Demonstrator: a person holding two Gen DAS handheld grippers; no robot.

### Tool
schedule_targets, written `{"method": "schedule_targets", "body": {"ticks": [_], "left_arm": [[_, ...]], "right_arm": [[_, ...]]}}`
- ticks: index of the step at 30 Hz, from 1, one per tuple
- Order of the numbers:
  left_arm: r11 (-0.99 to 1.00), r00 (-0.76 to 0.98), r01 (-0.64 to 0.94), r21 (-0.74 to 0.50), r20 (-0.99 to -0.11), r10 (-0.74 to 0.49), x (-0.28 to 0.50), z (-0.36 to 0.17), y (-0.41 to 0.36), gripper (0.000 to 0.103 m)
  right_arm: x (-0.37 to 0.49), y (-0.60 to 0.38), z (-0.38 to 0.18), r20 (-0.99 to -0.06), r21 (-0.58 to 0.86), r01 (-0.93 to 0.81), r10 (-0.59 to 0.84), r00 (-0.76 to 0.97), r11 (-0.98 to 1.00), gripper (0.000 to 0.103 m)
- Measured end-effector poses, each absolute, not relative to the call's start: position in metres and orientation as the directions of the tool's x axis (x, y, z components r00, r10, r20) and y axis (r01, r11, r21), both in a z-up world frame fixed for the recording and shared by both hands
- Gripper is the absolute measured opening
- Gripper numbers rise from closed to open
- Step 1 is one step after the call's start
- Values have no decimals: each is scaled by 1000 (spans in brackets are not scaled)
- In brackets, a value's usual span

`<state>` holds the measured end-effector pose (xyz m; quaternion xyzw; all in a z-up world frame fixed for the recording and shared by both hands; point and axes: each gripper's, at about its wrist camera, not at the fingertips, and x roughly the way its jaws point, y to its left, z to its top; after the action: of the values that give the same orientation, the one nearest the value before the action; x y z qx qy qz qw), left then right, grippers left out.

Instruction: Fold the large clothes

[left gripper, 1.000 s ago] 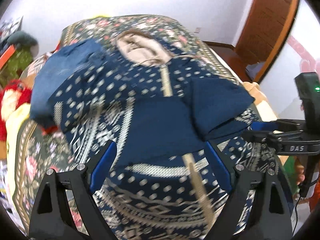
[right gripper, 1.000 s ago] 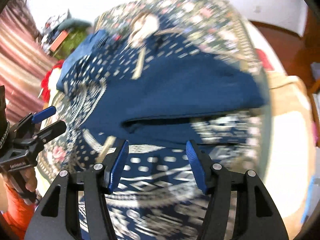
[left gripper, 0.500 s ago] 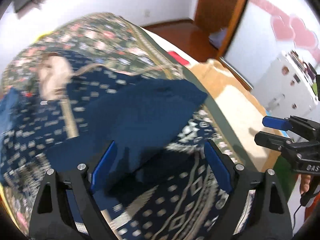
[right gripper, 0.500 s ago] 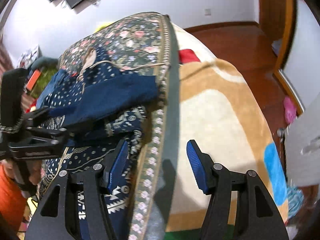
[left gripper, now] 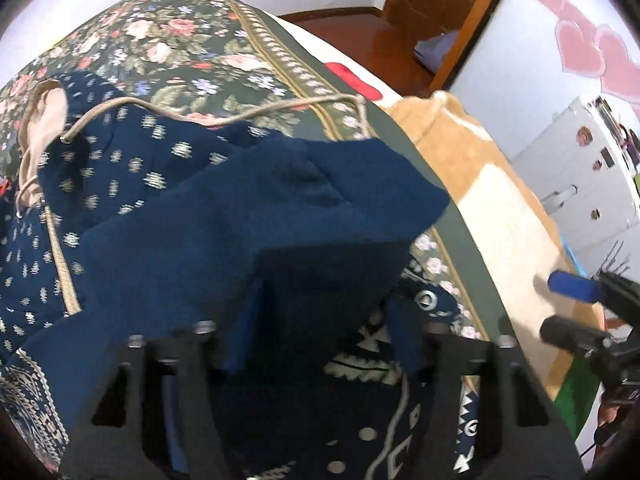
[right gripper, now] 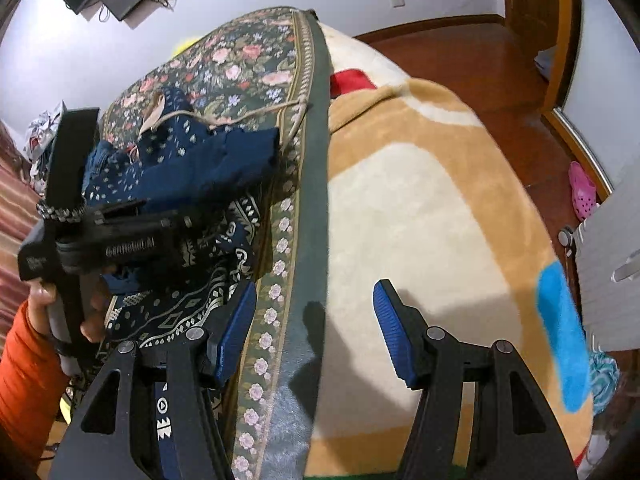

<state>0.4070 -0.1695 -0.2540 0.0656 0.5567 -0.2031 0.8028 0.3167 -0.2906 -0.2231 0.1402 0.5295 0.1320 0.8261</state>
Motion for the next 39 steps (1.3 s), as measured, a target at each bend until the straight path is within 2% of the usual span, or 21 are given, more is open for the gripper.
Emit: {"method": "schedule_targets", "body": {"ticks": [3, 5, 9, 15, 20, 25, 30, 32, 34, 39], "left_arm": [[925, 331, 371, -77, -920, -209, 411, -249, -158, 4], [943, 387, 329, -57, -902, -190, 410, -235, -145, 4], [959, 505, 251, -132, -828, -246, 399, -190, -107, 3], [979, 658, 186, -89, -728, -191, 372, -127, -49, 3], [986, 714, 97, -133, -681, -162, 339, -102, 11, 3], [992, 718, 43, -116, -687, -112, 311, -112, 44, 3], [997, 667, -12, -78, -744, -51, 299, -150, 70, 3], [996, 636, -37, -85, -770, -42, 296, -168, 83, 4], [994, 611, -62, -90, -791, -34, 290, -184, 96, 5], [981, 580, -120, -152, -813, -55, 276, -216, 123, 16]], "right_arm": [[318, -284, -224, -834, 385, -79, 383, 398, 919, 57], [318, -280, -222, -828, 389, -89, 390, 402, 917, 57], [322, -269, -218, -825, 386, -106, 394, 405, 917, 57], [333, -245, -201, -809, 374, -160, 406, 425, 914, 57], [348, -214, -188, -795, 357, -218, 418, 440, 908, 57], [363, -175, -212, -804, 434, -247, 496, 327, 866, 57], [366, -144, -248, -868, 366, -266, 430, 249, 892, 58], [363, -139, -247, -871, 333, -295, 412, 268, 895, 65], [361, -136, -246, -871, 329, -309, 414, 265, 892, 67], [357, -132, -247, -881, 302, -318, 391, 267, 899, 67]]}}
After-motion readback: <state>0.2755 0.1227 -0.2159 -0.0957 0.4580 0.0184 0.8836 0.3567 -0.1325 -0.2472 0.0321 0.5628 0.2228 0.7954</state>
